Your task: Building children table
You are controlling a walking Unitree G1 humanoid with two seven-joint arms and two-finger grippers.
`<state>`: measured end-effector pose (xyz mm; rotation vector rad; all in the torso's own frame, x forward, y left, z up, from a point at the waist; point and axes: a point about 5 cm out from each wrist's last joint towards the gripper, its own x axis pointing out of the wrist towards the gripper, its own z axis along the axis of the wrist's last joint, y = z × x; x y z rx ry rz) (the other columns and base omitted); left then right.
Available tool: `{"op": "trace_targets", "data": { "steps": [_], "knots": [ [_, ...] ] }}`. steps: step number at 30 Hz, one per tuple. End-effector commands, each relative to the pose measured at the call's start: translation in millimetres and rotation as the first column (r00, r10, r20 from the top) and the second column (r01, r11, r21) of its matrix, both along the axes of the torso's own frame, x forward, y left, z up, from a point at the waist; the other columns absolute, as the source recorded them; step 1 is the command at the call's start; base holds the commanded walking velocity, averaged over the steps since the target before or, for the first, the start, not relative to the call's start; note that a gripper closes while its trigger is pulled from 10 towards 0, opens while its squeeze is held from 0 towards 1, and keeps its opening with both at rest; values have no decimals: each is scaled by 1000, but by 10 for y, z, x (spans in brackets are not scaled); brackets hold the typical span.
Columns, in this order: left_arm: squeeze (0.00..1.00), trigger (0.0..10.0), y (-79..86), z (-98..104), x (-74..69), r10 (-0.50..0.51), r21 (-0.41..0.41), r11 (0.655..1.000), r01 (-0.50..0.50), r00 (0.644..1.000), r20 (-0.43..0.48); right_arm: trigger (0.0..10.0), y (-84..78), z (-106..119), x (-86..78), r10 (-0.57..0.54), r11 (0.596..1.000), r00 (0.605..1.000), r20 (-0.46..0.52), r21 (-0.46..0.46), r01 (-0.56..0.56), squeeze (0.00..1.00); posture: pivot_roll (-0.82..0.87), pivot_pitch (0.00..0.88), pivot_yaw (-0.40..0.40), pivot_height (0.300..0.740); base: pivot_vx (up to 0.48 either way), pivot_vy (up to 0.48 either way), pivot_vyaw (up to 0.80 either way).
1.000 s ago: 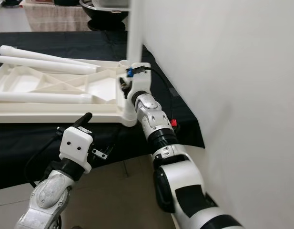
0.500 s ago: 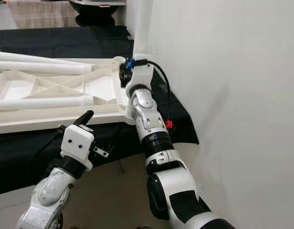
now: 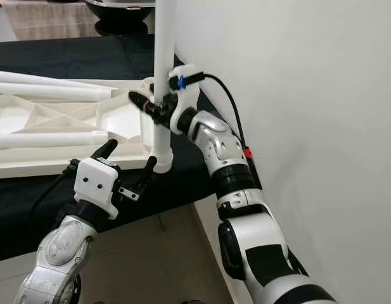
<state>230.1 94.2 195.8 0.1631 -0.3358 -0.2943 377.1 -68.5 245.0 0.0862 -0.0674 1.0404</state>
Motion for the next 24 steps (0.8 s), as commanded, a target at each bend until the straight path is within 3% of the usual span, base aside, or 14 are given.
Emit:
{"op": "trace_targets", "data": {
  "steps": [1, 8, 9, 10, 11, 15, 16, 21, 22, 23, 24],
  "knots": [
    [0, 10000, -26, -12, 9, -7, -5, 1000, 7, 1000, -16, 10000, 96, -9, -99, 138, 990, 990, 17, -20, -137, 0, 34, 123, -102, 740, 0, 0, 0],
    [0, 10000, -90, -13, -11, -52, -29, 998, 51, 998, -27, 10000, 171, -49, -210, 323, 944, 946, 21, -82, -320, 0, 30, 134, -96, 740, 0, 0, 0],
    [0, 10000, -92, -21, -14, -50, -30, 998, 49, 998, -29, 1216, 184, -47, -172, 285, 956, 958, 22, -75, -283, 0, 28, 143, -99, 740, 0, 0, 0],
    [0, 10000, -92, -21, -14, -50, -30, 998, 49, 998, -29, 1216, 184, -47, -172, 285, 956, 958, 22, -75, -283, 0, 28, 143, -99, 740, 0, 0, 0],
    [0, 10000, -94, -24, -13, -48, -27, 999, 47, 998, -29, 0, 185, -46, -146, 265, 962, 964, 14, -69, -264, 0, 30, 141, -99, 740, 0, 0, 0],
    [0, 10000, -92, -23, -12, -46, -25, 999, 46, 999, -27, 0, 184, -29, -107, 222, 974, 975, 12, -45, -221, 0, 29, 145, -99, 740, 0, 0, 0],
    [0, 10000, -85, -9, 1, -45, -22, 999, 44, 999, -23, 0, 175, 6, -56, 150, 989, 988, 21, -13, -150, 0, 25, 152, -95, 740, 0, 0, 0],
    [0, 10000, -81, 4, 13, -43, -22, 999, 43, 999, -20, 0, 171, 25, -34, 105, 994, 994, 29, -3, -105, 0, 21, 156, -92, 740, 0, 0, 0],
    [0, 10000, -82, 11, 20, -42, -25, 999, 41, 999, -19, 0, 151, 46, 49, -51, 999, 998, 24, -11, 51, 0, 24, 160, -89, 740, 0, 0, 0],
    [0, 10000, -82, 11, 20, -42, -25, 999, 41, 999, -19, 0, 151, 46, 49, -51, 999, 998, 24, -11, 51, 0, 24, 160, -89, 740, 0, 0, 0],
    [0, 10000, -83, 13, 19, -42, -24, 999, 41, 999, -18, 0, 129, 23, 117, -181, 982, 983, 14, -60, 181, 0, 26, 157, -97, 740, 0, 0, 0]
  ]
}}
